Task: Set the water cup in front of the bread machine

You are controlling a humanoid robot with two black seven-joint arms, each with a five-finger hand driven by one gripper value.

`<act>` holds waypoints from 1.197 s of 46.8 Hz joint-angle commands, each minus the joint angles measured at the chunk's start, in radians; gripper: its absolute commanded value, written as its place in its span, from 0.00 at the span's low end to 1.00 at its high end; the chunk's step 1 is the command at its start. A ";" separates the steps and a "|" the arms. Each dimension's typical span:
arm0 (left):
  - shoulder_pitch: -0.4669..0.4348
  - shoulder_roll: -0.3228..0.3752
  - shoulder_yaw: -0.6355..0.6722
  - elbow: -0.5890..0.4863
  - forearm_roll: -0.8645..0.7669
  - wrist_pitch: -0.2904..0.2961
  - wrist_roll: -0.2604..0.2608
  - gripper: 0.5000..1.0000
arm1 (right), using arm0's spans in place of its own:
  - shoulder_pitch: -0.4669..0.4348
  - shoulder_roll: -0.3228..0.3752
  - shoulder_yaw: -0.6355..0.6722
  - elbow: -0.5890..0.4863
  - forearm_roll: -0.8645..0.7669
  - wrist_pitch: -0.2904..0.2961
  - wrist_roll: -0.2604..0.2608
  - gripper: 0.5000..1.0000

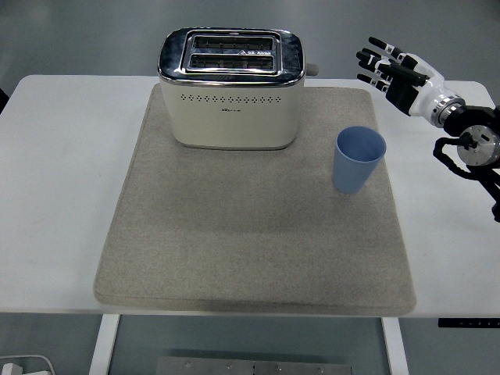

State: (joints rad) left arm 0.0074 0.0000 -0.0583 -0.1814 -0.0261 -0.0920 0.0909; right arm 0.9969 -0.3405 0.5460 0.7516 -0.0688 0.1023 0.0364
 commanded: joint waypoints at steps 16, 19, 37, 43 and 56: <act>0.000 0.000 0.000 -0.001 0.000 -0.002 0.001 1.00 | -0.001 -0.011 0.000 0.003 0.003 0.002 -0.001 0.85; 0.000 0.000 0.000 -0.001 0.000 -0.002 0.000 1.00 | -0.001 -0.012 0.000 0.003 0.003 0.016 -0.001 0.85; 0.000 0.000 0.000 -0.006 0.000 -0.002 0.000 1.00 | -0.038 -0.106 0.002 0.015 0.003 0.198 0.000 0.85; 0.000 0.000 0.002 -0.006 0.000 -0.002 0.000 1.00 | -0.070 -0.149 0.003 0.018 0.000 0.299 0.020 0.85; 0.000 0.000 0.000 -0.006 0.000 -0.003 0.000 1.00 | -0.129 -0.221 0.002 0.038 -0.023 0.407 0.026 0.85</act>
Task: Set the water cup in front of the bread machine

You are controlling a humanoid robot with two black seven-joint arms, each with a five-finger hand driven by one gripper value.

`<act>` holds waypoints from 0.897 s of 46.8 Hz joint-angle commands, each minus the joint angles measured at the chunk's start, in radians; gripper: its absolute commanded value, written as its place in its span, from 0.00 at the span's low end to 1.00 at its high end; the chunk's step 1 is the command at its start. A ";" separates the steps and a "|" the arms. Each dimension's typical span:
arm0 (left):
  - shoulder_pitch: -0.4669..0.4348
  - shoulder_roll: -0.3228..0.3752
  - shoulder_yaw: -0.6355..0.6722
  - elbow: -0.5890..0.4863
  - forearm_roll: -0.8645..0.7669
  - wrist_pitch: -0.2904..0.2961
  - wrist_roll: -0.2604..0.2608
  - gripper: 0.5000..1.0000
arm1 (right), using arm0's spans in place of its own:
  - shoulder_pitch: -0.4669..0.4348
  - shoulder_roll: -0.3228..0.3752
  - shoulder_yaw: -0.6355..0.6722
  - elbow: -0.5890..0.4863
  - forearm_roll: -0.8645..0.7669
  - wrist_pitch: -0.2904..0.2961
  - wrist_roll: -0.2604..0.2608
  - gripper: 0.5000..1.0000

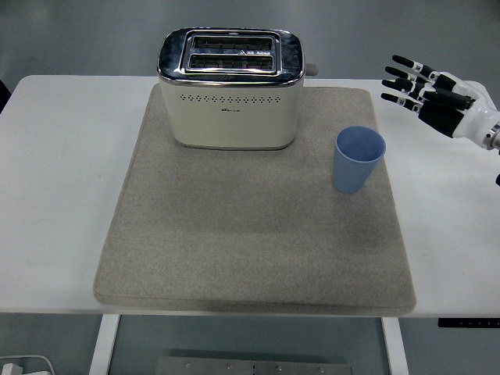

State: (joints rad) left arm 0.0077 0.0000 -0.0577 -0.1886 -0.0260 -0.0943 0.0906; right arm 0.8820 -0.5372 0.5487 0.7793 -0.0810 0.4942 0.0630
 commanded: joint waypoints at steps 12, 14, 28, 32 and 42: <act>0.000 0.000 -0.001 0.001 -0.002 0.001 0.000 1.00 | -0.060 -0.081 0.001 0.052 -0.151 0.046 0.057 0.85; 0.000 0.000 0.001 0.001 -0.002 0.001 0.000 1.00 | -0.066 -0.086 0.001 0.055 -0.175 0.046 0.076 0.85; 0.000 0.000 -0.001 0.001 0.000 -0.001 0.000 1.00 | -0.107 -0.145 0.002 0.153 -0.260 0.026 0.161 0.85; 0.000 0.000 0.001 0.001 0.000 -0.001 0.000 1.00 | -0.118 -0.165 0.002 0.196 -0.260 0.010 0.161 0.85; 0.000 0.000 0.001 0.004 -0.002 0.001 0.000 1.00 | -0.150 -0.211 0.004 0.267 -0.260 0.003 0.162 0.85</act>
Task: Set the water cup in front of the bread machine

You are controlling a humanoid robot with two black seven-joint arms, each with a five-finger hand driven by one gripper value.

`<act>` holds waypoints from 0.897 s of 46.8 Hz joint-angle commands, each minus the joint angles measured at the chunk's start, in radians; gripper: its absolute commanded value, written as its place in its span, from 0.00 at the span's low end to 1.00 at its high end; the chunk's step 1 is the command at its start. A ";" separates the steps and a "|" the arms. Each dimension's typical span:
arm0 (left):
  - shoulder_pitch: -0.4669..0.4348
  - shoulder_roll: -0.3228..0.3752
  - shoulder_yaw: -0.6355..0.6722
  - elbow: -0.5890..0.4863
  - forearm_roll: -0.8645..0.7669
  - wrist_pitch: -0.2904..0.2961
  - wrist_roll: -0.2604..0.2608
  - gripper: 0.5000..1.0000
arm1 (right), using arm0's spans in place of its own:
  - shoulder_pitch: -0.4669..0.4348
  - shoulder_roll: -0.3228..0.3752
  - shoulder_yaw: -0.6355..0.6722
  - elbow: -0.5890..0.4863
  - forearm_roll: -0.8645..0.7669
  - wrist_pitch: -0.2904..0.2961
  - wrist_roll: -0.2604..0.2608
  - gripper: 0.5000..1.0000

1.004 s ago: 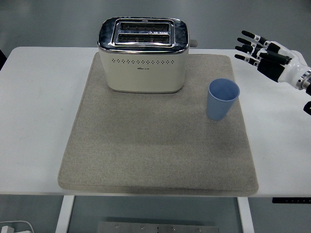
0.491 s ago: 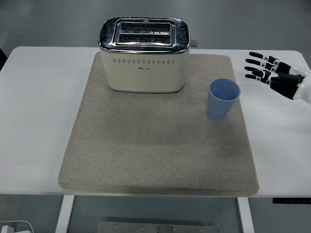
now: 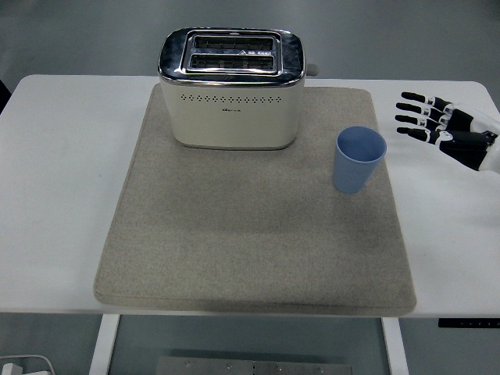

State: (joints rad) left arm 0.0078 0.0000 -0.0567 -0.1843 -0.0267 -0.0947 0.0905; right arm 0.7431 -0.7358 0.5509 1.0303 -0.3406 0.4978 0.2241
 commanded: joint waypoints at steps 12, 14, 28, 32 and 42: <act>0.000 0.000 0.000 -0.003 0.001 0.000 0.000 1.00 | -0.037 -0.019 0.001 0.028 -0.040 -0.050 0.072 0.85; 0.000 0.000 0.002 -0.003 0.001 0.000 0.000 1.00 | -0.039 -0.014 0.001 0.028 -0.051 -0.079 0.081 0.85; 0.000 0.000 0.002 -0.003 0.001 0.000 0.000 1.00 | -0.082 0.038 0.001 0.030 -0.075 -0.150 0.115 0.85; 0.000 0.000 0.002 -0.003 0.001 0.000 0.000 1.00 | -0.093 0.044 0.001 0.030 -0.078 -0.151 0.121 0.85; -0.002 0.000 0.002 -0.003 0.001 0.000 0.000 1.00 | -0.114 0.061 0.001 0.060 -0.078 -0.183 0.123 0.85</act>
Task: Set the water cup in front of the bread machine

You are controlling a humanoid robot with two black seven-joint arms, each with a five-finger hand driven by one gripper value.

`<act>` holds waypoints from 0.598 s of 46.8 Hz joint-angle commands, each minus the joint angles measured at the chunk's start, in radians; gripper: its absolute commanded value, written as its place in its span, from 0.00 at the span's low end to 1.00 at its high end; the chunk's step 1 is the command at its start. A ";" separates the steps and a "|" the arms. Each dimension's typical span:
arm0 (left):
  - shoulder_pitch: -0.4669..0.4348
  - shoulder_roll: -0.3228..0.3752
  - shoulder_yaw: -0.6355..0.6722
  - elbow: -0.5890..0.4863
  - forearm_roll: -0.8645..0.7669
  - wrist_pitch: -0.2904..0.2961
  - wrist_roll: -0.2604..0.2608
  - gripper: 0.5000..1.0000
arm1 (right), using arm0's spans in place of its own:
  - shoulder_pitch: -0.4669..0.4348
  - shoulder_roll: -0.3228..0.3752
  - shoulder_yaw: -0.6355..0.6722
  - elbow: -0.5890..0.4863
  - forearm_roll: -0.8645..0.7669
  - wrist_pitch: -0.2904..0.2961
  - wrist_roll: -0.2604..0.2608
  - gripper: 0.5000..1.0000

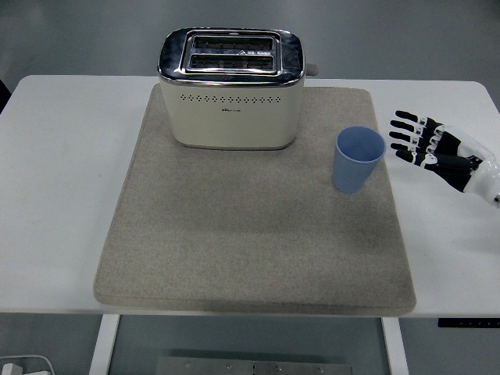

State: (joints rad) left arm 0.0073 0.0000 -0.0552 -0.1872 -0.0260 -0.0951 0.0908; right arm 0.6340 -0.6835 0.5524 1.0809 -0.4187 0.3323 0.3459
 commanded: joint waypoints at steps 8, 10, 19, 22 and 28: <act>0.000 0.000 0.000 -0.002 0.000 0.000 0.000 1.00 | -0.022 0.044 0.004 0.014 -0.018 -0.050 0.002 0.85; 0.000 0.000 0.000 0.000 0.000 0.000 0.000 1.00 | -0.027 0.045 0.009 0.016 -0.018 -0.055 0.002 0.85; 0.000 0.000 0.000 -0.002 0.000 0.000 0.000 1.00 | -0.045 0.073 0.015 0.020 -0.023 -0.076 0.008 0.85; 0.000 0.000 0.000 -0.002 0.000 0.000 0.000 1.00 | -0.048 0.082 0.014 0.020 -0.041 -0.087 0.019 0.85; 0.000 0.000 0.000 0.000 0.000 0.000 0.000 1.00 | -0.063 0.101 0.015 0.020 -0.066 -0.101 0.024 0.85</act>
State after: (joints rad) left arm 0.0071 0.0000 -0.0552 -0.1885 -0.0260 -0.0951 0.0907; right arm 0.5749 -0.5917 0.5677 1.1017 -0.4766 0.2375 0.3674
